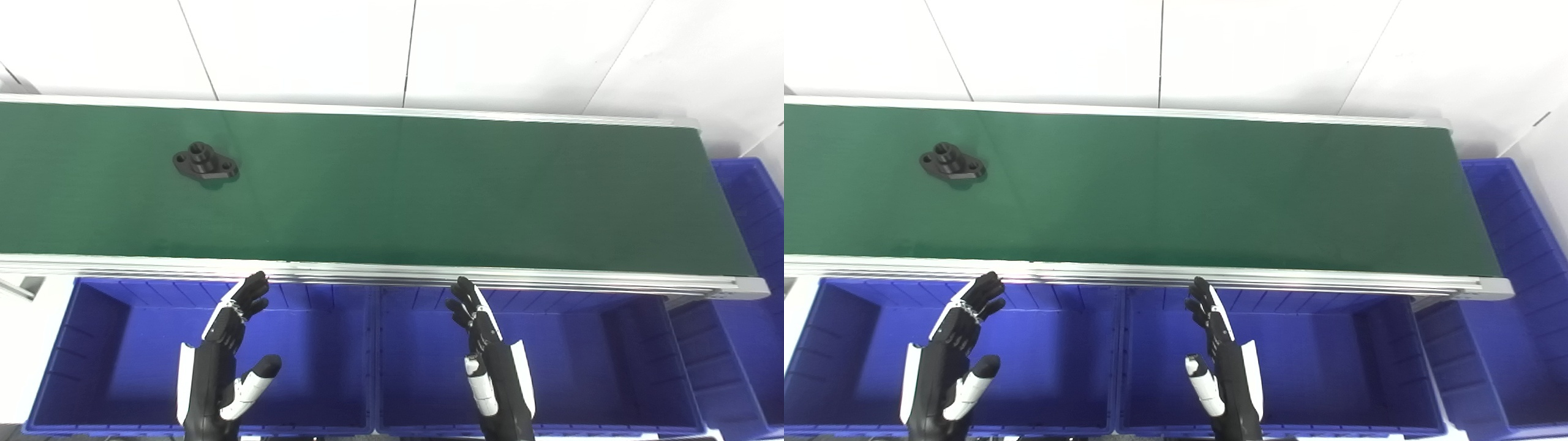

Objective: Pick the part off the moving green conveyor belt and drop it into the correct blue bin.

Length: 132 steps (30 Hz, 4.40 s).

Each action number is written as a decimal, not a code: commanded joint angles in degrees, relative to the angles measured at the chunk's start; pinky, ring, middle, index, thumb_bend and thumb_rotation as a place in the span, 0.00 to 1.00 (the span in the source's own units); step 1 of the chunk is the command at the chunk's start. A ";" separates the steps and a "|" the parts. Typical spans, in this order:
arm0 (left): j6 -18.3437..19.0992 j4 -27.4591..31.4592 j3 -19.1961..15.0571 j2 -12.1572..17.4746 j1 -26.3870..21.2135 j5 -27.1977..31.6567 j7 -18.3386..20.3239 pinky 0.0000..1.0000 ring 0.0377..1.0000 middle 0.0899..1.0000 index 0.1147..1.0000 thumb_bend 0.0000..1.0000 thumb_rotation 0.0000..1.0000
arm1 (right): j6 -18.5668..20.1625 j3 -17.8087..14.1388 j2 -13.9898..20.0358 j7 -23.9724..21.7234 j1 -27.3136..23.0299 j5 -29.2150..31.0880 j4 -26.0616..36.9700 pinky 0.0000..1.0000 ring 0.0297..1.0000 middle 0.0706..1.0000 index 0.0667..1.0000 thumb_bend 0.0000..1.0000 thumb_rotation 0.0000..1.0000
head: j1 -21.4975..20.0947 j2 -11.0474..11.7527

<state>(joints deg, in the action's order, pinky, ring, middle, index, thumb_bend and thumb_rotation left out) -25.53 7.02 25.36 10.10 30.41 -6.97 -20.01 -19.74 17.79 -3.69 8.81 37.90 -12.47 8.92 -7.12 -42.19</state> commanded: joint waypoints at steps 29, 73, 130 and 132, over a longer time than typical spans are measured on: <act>-1.38 -5.82 3.59 -1.14 -2.83 -7.49 3.57 0.75 0.85 0.85 0.83 0.75 0.78 | -7.18 -4.44 6.37 -3.61 -4.42 7.47 -7.33 0.98 0.92 0.95 0.99 0.86 1.00 | 11.10 10.19; -1.38 -5.25 9.94 2.71 -7.00 -4.45 -4.22 0.78 0.87 0.87 0.79 0.77 0.76 | 29.55 -7.21 5.36 -16.45 -53.15 -40.58 5.44 0.73 0.82 0.87 0.89 0.92 0.73 | 4.77 7.93; -1.36 0.44 12.43 -0.38 -2.03 -11.37 -6.16 0.68 0.80 0.82 0.76 0.74 0.76 | 36.72 18.82 0.84 4.04 -73.18 -46.44 -54.37 0.12 0.16 0.21 0.31 0.57 0.47 | 10.26 4.03; -1.35 0.80 12.31 -0.19 -1.85 -10.74 -5.12 0.70 0.82 0.84 0.76 0.75 0.76 | 37.35 19.12 0.66 4.62 -72.55 -46.37 -54.52 0.10 0.13 0.19 0.40 0.53 0.22 | 10.26 4.03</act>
<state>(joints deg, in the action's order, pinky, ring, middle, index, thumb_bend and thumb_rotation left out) -25.53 5.44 37.34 10.46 27.80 -17.53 -25.81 16.74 35.89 -1.61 14.02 -35.42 -59.09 -45.37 3.08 -38.23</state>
